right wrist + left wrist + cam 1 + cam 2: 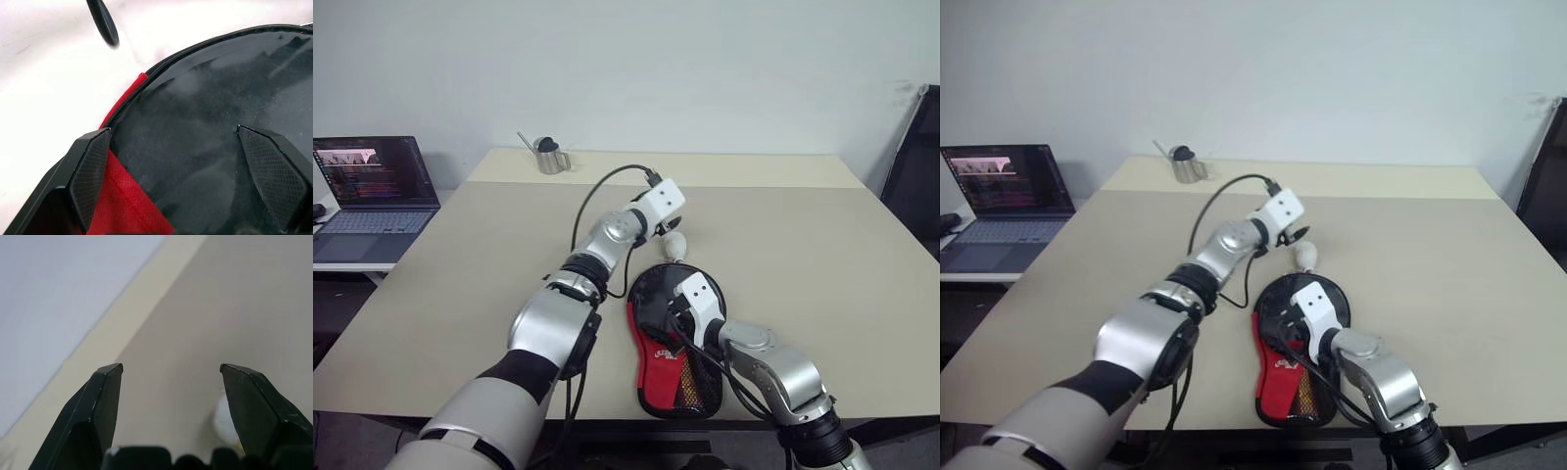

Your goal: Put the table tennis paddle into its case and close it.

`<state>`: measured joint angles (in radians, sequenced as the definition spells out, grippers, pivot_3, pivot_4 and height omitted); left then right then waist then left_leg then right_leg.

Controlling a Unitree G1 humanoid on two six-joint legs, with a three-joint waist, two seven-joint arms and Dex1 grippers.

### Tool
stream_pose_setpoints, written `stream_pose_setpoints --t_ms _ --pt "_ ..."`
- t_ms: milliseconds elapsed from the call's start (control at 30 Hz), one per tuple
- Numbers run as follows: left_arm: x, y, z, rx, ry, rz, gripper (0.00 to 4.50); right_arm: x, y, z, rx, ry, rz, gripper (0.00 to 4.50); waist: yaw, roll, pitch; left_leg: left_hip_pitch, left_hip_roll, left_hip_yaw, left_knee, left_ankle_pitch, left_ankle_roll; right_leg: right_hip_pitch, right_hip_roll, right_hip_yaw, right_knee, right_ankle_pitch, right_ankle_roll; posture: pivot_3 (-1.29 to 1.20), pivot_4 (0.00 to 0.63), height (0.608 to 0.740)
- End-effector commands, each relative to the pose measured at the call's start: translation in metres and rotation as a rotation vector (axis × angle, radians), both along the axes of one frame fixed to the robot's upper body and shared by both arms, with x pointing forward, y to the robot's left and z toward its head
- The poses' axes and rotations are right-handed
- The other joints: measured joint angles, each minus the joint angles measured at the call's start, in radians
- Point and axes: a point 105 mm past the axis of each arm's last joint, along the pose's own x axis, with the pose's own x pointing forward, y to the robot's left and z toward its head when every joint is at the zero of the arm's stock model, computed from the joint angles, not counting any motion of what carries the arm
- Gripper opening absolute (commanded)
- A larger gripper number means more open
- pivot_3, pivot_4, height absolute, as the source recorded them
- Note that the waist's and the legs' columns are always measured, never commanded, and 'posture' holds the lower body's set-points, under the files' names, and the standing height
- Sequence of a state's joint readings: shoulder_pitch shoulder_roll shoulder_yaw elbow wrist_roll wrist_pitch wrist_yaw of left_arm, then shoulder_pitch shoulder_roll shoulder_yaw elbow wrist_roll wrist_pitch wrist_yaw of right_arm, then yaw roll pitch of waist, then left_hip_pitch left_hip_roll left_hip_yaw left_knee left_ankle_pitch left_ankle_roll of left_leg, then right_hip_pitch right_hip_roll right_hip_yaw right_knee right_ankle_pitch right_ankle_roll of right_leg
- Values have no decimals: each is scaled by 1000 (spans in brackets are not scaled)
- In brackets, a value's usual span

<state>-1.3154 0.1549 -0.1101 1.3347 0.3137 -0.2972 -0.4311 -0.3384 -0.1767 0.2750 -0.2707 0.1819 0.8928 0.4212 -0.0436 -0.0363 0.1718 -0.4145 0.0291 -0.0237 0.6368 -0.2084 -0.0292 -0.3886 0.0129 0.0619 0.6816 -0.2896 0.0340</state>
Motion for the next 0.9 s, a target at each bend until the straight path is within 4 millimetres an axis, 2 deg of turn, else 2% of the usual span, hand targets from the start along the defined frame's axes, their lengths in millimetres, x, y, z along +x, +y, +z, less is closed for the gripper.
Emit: stream_pose_setpoints --t_ms 33,167,267,333,433,533,600,700,800,900 --pt "-12 25 25 -121 -47 -144 3453 -4 -11 -21 -20 105 -19 4500 -4 1 0 0 0 1 0 0 0 0 0 0 0 0 0 0 150 740" --pt "-38 50 29 -246 -6 -268 3453 -6 -12 -4 28 72 6 4500 -5 1 0 1 1 0 -3 0 0 0 -1 1 0 1 -3 0 150 740" --pt "-74 68 34 -344 69 -354 3453 -8 -14 18 80 35 36 4500 -2 1 1 -1 3 -1 -4 0 0 -1 -3 0 0 3 -6 0 150 740" --pt "-99 73 33 -357 122 -393 3453 -8 -19 36 124 12 46 4500 -4 1 2 -3 3 -2 -5 0 0 -2 -5 1 -1 2 -6 0 150 740" --pt "-130 69 25 -358 209 -430 3453 -9 -27 61 171 -26 83 4500 3 2 2 -3 2 -4 -6 0 0 -2 -8 1 -1 2 -5 0 150 740" --pt "-153 58 6 -301 291 -475 3453 -11 -35 85 219 -55 119 4500 6 2 2 -1 0 -4 -6 0 0 -1 -9 1 -1 1 -5 0 150 740" --pt "-158 54 -6 -256 311 -470 3453 -9 -43 95 224 -75 130 4500 8 2 2 0 0 -3 -5 0 0 0 -9 1 -1 1 -4 0 150 740" --pt "-154 48 -21 -209 313 -443 3453 -1 -61 106 181 -124 100 4500 12 2 3 -1 0 -2 -5 0 0 0 -8 0 -1 0 -2 0 150 740" --pt "-142 44 -32 -187 310 -398 3453 8 -76 108 150 -152 61 4500 12 3 3 -1 -1 0 -5 0 0 0 -7 1 -2 0 -3 0 150 740" --pt "-133 39 -45 -152 320 -385 3453 8 -83 106 112 -166 76 4500 12 3 3 -1 -1 0 -6 0 0 -1 -6 1 -2 0 -3 0 150 740"
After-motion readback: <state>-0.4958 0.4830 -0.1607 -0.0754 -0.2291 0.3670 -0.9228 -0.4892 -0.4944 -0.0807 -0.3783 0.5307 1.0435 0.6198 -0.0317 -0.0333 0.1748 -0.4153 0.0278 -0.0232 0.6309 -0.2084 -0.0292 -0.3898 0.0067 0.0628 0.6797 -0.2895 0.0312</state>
